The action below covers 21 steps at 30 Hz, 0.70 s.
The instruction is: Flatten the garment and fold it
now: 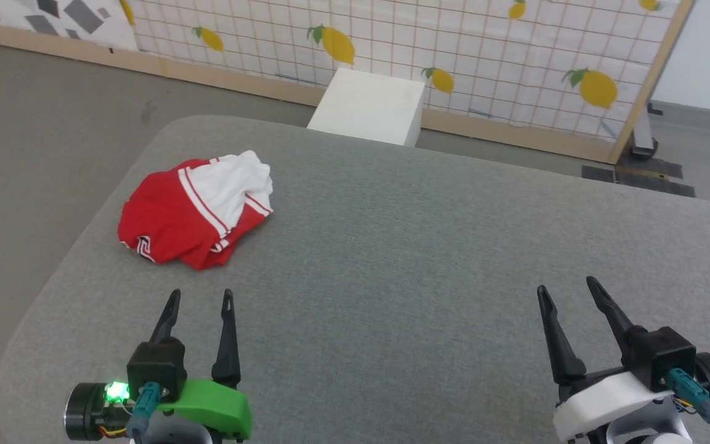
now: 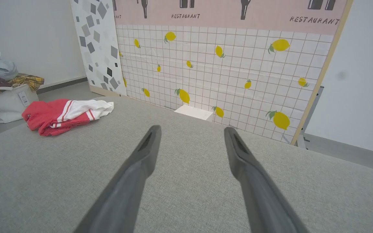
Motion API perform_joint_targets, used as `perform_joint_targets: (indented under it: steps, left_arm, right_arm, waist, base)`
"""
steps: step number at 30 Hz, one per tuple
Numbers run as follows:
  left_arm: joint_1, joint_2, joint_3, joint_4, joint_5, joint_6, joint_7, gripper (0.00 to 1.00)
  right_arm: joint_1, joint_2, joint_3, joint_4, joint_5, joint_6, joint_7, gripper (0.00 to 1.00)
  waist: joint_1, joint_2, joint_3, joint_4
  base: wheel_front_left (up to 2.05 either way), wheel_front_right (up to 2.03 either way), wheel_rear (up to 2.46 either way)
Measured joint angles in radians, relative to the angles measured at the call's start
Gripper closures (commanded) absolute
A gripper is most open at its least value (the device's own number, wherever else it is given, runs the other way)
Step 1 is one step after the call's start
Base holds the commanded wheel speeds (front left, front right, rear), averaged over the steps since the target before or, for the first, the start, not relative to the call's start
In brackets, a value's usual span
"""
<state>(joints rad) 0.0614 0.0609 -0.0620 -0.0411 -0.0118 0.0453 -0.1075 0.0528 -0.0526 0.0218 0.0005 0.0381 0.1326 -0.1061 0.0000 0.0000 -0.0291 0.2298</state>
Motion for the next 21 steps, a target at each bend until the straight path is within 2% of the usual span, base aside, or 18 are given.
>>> perform_joint_targets:
  steps: [21]
  left_arm:
    - [0.021, 0.010, -0.023, -0.019, 0.000, 0.026, -0.041, 0.00]
  right_arm:
    - [0.012, 0.000, 0.022, 0.003, 0.024, 0.000, -0.044, 0.00]
  waist:
    - [0.0000, 0.0000, -0.021, 0.111]
  base:
    - [0.00, 0.00, 0.00]
